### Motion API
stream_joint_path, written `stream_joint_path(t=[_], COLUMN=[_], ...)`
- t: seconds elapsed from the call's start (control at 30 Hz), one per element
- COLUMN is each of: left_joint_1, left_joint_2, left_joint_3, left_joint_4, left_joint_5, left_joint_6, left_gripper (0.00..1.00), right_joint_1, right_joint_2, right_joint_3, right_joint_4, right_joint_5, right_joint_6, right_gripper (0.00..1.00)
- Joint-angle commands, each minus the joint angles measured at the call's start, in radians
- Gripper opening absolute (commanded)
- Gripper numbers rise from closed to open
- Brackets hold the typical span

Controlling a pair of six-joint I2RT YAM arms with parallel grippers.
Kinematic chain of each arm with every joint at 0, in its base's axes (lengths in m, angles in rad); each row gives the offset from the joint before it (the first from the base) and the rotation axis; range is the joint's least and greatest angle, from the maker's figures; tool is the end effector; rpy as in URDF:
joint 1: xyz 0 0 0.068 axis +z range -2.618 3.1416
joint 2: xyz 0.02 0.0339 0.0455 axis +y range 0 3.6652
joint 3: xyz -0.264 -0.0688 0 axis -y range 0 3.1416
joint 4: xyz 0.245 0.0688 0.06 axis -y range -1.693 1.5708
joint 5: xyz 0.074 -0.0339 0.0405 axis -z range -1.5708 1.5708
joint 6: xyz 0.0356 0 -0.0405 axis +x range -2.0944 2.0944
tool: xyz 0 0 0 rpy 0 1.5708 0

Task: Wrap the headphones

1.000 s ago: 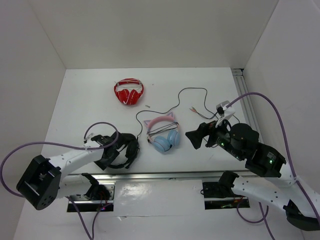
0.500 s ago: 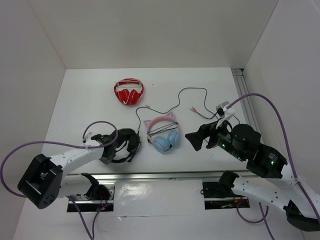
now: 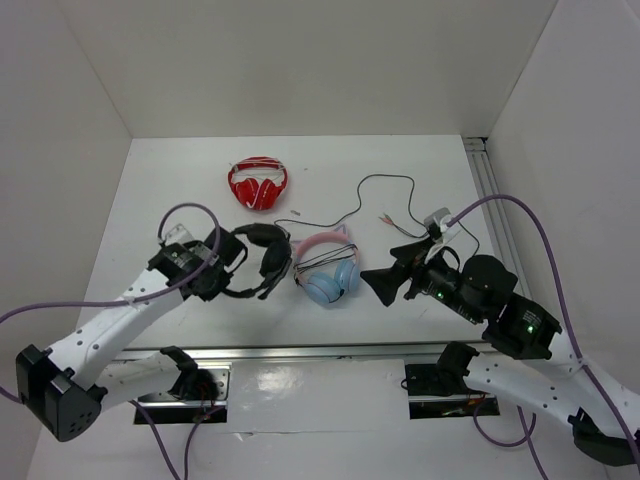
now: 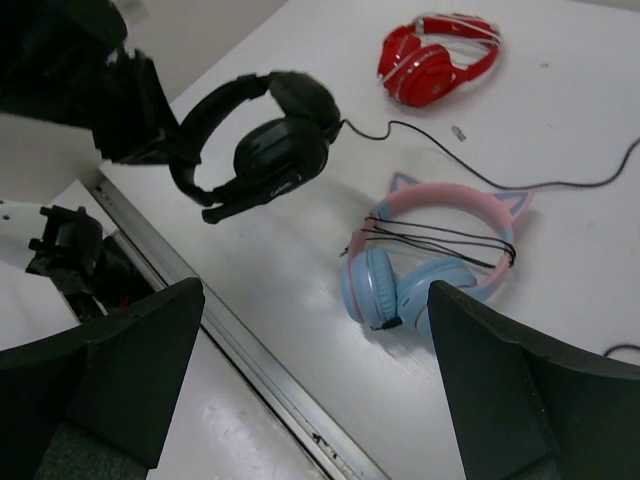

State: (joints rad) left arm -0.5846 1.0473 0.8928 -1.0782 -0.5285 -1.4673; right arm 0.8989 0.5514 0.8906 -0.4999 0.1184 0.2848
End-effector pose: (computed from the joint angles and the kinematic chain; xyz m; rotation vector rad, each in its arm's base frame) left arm 0.1551 -0.0811 0.2649 -1.1818 2.2291 -0.0144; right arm 0.0743 0.0867 0.3724 -0.4551 1.7340 0.7619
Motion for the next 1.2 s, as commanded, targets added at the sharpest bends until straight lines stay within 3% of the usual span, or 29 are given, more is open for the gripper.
stream_joint_path(t=[0.0, 0.07, 0.23, 0.37, 0.5, 0.63, 0.87, 0.9, 0.97, 1.03, 1.17], left_joint_1=[-0.026, -0.026, -0.026, -0.026, -0.026, -0.026, -0.026, -0.026, -0.026, -0.026, -0.026], left_joint_2=[0.009, 0.01, 0.033, 0.068, 0.106, 0.115, 0.115, 0.105, 0.105, 0.094, 0.085], left_joint_3=[0.251, 0.407, 0.716, 1.013, 1.194, 1.252, 1.252, 1.261, 1.271, 1.272, 1.292], left_joint_4=[-0.188, -0.212, -0.213, -0.249, -0.287, -0.287, -0.287, -0.287, -0.287, -0.287, -0.287], left_joint_5=[-0.149, -0.201, -0.166, -0.105, 0.004, 0.138, 0.243, 0.243, 0.243, 0.229, 0.188], left_joint_6=[0.148, 0.255, 0.629, 0.722, 0.772, 0.808, 0.817, 0.808, 0.808, 0.786, 0.759], left_gripper=[0.0, 0.0, 0.0, 0.0, 0.0, 0.0, 0.0, 0.0, 0.0, 0.0, 0.0], right_joint_1=[0.003, 0.003, 0.003, -0.006, -0.006, -0.015, -0.057, -0.081, -0.104, -0.115, -0.115], right_joint_2=[-0.038, -0.009, 0.123, 0.293, 0.442, 0.528, 0.605, 0.614, 0.614, 0.614, 0.614], right_joint_3=[-0.036, -0.045, -0.094, -0.113, -0.084, -0.042, 0.007, 0.007, -0.013, -0.041, -0.145], right_joint_4=[0.262, 0.302, 0.513, 0.671, 0.764, 0.85, 0.891, 0.905, 0.916, 0.955, 1.026], right_joint_5=[-0.079, -0.079, -0.075, -0.045, 0.052, 0.096, 0.112, 0.068, 0.002, -0.066, -0.118], right_joint_6=[-0.05, -0.05, -0.134, -0.266, -0.32, -0.351, -0.369, -0.346, -0.323, -0.296, -0.263], right_gripper=[1.0, 1.0, 1.0, 1.0, 1.0, 1.0, 0.99, 0.84, 0.65, 0.3, 0.11])
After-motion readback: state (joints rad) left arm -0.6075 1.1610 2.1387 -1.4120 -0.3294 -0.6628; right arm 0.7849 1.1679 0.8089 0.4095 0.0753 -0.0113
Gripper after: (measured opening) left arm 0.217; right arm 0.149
